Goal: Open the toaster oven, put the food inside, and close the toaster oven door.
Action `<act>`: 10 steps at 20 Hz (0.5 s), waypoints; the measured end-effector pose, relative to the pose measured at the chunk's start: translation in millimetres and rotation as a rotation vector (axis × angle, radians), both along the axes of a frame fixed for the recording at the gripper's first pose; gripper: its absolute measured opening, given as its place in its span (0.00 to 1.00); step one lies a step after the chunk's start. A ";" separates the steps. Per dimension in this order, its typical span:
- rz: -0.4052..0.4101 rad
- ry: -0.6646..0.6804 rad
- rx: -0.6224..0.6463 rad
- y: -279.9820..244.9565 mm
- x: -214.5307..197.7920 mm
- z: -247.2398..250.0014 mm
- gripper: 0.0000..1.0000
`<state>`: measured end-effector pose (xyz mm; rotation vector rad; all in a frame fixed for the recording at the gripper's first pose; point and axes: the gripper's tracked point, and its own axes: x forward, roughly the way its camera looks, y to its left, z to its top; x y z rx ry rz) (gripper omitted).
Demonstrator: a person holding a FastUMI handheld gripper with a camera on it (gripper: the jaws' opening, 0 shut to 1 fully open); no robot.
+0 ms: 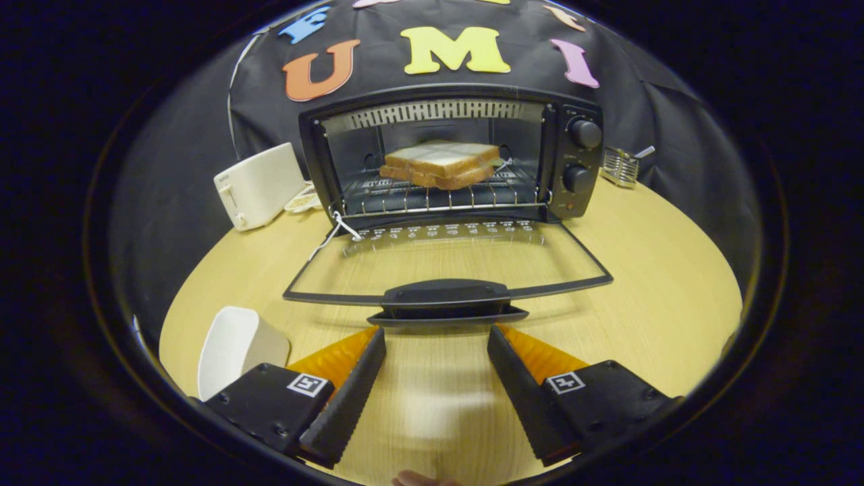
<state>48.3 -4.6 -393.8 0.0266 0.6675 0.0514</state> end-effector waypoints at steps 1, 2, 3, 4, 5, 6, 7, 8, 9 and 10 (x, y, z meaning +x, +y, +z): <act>-0.003 -0.008 -0.008 -0.2 1.3 2.4 1.00; -0.006 -0.003 -0.011 -0.2 0.1 2.0 1.00; -0.011 -0.007 -0.002 0.1 0.8 4.3 1.00; -0.014 -0.015 0.006 1.2 0.6 5.7 1.00; -0.015 -0.019 0.015 0.8 0.6 7.4 1.00; -0.018 -0.029 0.026 1.2 -0.6 10.5 1.00; -0.019 -0.039 0.037 1.5 -0.7 14.1 1.00; -0.022 -0.045 0.046 2.0 -1.8 16.5 1.00; -0.022 -0.050 0.050 1.5 -2.5 19.7 1.00; -0.025 -0.058 0.055 1.6 -3.3 22.6 1.00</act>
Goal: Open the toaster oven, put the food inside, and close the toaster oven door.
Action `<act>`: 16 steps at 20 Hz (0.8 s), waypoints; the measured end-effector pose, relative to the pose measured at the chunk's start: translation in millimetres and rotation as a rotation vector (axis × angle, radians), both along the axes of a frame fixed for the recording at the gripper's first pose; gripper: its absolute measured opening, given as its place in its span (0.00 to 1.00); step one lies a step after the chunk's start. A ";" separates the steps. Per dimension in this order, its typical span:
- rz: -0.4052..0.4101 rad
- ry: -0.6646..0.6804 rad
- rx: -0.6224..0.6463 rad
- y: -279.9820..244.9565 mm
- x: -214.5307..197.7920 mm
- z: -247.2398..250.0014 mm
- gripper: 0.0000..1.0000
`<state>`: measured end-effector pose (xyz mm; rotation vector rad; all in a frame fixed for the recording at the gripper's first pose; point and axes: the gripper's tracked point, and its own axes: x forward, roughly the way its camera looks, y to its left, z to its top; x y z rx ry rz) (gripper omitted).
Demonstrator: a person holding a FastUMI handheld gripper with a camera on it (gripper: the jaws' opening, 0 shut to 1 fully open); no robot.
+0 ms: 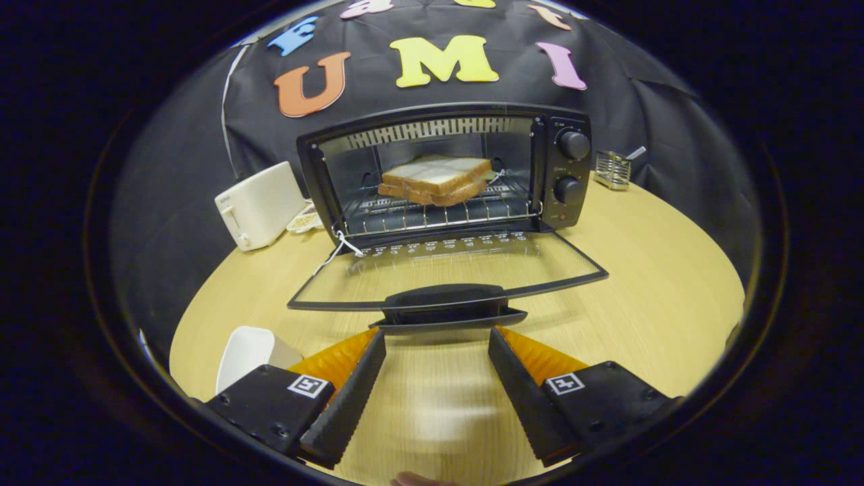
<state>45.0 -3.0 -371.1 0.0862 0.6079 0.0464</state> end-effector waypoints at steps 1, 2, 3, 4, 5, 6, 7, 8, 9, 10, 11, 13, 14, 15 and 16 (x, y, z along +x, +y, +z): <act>-0.003 -0.009 0.007 1.7 -0.9 2.9 1.00; -0.006 -0.019 0.013 2.5 -1.1 5.9 1.00; -0.008 -0.032 0.016 2.5 -1.5 11.1 1.00; -0.008 -0.049 0.013 2.9 -2.4 15.3 1.00; -0.007 -0.070 0.003 3.2 -2.7 21.0 1.00; -0.006 -0.087 -0.014 3.2 -3.5 25.0 1.00; -0.005 -0.116 -0.040 3.2 -3.4 31.5 1.00; -0.008 -0.149 -0.064 4.3 -2.6 38.5 1.00; -0.005 -0.179 -0.098 3.7 -1.2 43.9 1.00; 0.001 -0.212 -0.128 3.7 -0.4 49.7 1.00; 0.005 -0.242 -0.142 4.0 1.1 56.6 1.00; 0.012 -0.299 -0.123 6.0 8.3 71.3 1.00; 0.012 -0.318 -0.105 5.6 12.4 78.0 1.00; 0.006 -0.313 -0.085 1.6 18.2 79.1 1.00; -0.007 -0.301 -0.060 -1.9 20.0 77.5 1.00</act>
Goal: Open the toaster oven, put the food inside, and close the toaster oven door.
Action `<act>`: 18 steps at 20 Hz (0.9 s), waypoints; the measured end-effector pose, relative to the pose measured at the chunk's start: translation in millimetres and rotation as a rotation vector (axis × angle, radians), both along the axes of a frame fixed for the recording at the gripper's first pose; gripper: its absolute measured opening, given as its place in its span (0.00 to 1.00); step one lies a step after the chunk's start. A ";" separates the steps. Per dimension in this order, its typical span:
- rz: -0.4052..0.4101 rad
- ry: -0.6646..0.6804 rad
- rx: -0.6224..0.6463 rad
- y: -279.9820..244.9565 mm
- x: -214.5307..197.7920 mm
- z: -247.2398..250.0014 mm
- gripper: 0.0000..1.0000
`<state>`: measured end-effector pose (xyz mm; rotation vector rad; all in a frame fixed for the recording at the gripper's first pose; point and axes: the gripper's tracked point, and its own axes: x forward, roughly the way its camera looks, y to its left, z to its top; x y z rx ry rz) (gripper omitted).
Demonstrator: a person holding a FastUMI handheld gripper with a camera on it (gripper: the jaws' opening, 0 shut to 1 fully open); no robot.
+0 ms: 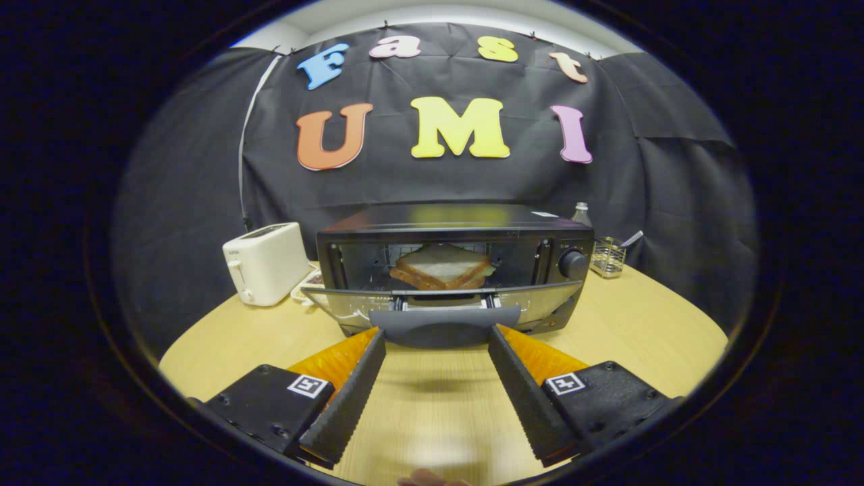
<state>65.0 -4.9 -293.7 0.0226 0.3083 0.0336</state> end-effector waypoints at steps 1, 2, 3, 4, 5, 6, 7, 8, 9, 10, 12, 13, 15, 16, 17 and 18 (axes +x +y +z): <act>-0.006 0.011 0.034 -3.0 0.9 1.4 1.00; -0.003 0.019 0.060 -5.6 0.0 2.9 1.00; -0.001 0.017 0.074 -7.9 0.6 9.2 1.00; -0.008 0.010 0.075 -14.2 0.7 15.3 1.00; -0.024 -0.004 0.064 -22.8 -2.4 23.1 1.00; -0.028 -0.021 0.056 -28.4 -5.3 32.7 1.00; -0.022 -0.037 0.058 -28.9 -10.9 43.0 1.00; -0.012 -0.044 0.053 -28.8 -18.3 51.8 1.00; -0.008 -0.058 0.045 -31.1 -29.0 63.4 1.00; -0.005 -0.078 0.046 -33.5 -41.7 78.0 1.00; -0.009 -0.137 0.058 -40.2 -70.5 113.2 1.00; -0.023 -0.160 0.053 -48.2 -85.2 128.9 1.00; -0.060 -0.204 0.044 -62.4 -113.2 161.0 1.00; -0.057 -0.218 0.039 -61.9 -125.8 175.9 1.00; -0.045 -0.238 0.041 -60.5 -138.5 192.1 1.00; -0.039 -0.264 0.042 -60.3 -151.3 207.3 1.00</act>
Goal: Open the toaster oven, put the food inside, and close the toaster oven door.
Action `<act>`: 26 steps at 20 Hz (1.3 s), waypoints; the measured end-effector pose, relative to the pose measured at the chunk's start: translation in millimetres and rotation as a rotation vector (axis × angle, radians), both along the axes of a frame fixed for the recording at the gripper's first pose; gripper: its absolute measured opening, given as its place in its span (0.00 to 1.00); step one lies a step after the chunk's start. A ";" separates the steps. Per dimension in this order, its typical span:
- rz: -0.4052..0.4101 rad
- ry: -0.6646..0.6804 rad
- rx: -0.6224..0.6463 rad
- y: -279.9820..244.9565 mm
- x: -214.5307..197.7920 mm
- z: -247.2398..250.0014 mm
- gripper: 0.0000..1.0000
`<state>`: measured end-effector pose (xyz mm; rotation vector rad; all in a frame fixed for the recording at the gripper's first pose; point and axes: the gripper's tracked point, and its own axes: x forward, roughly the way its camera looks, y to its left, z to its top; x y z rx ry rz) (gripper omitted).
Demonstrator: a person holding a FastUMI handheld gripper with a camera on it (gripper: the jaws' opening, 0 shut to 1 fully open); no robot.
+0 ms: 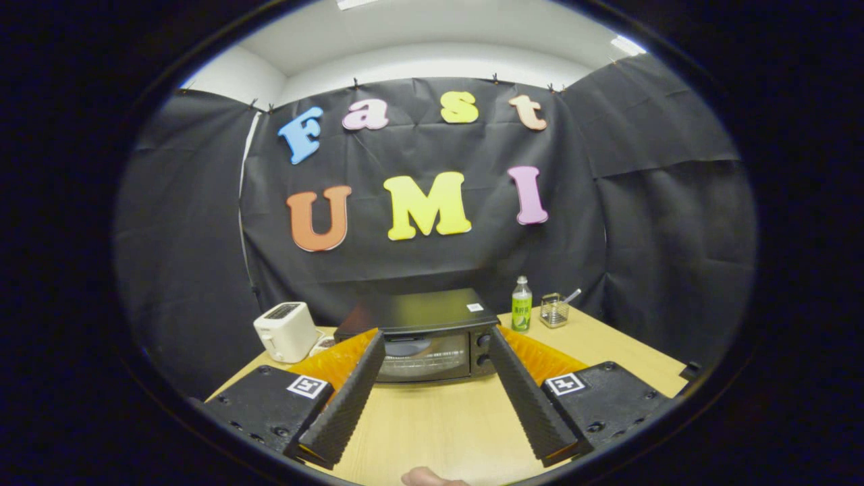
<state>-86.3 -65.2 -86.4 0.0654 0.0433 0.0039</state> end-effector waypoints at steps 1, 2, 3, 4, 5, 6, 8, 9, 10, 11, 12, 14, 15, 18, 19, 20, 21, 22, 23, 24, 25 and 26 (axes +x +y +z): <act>-0.007 -0.018 0.004 -2.7 -12.0 12.4 1.00; -0.013 -0.035 0.008 -5.6 -23.8 21.4 1.00; -0.014 -0.055 0.009 -4.9 -34.3 32.5 1.00; -0.006 -0.077 -0.006 -1.0 -42.5 43.1 1.00; 0.005 -0.095 -0.026 3.4 -49.5 52.8 1.00; 0.008 -0.103 -0.044 7.0 -57.2 58.8 1.00; 0.019 -0.124 -0.062 16.0 -67.8 70.5 1.00; 0.024 -0.134 -0.067 20.3 -72.8 75.4 1.00; 0.030 -0.140 -0.073 25.6 -76.1 77.9 1.00; 0.039 -0.144 -0.086 31.0 -80.2 79.0 1.00; 0.053 -0.141 -0.099 36.5 -84.6 77.3 1.00; 0.090 -0.135 -0.100 46.3 -93.3 70.0 1.00; 0.107 -0.134 -0.089 50.1 -99.1 66.1 1.00; 0.161 -0.129 -0.048 60.6 -115.0 56.6 1.00; 0.168 -0.133 -0.049 61.2 -118.6 57.5 1.00; 0.172 -0.143 -0.055 59.4 -121.2 59.5 1.00; 0.162 -0.157 -0.060 55.1 -124.3 61.9 1.00; 0.150 -0.170 -0.059 50.2 -126.2 64.6 1.00; 0.146 -0.180 -0.054 47.3 -128.4 65.9 1.00; 0.148 -0.184 -0.047 46.6 -128.2 64.8 1.00; 0.152 -0.184 -0.041 45.0 -129.7 64.1 1.00; 0.156 -0.182 -0.033 43.0 -130.3 63.4 1.00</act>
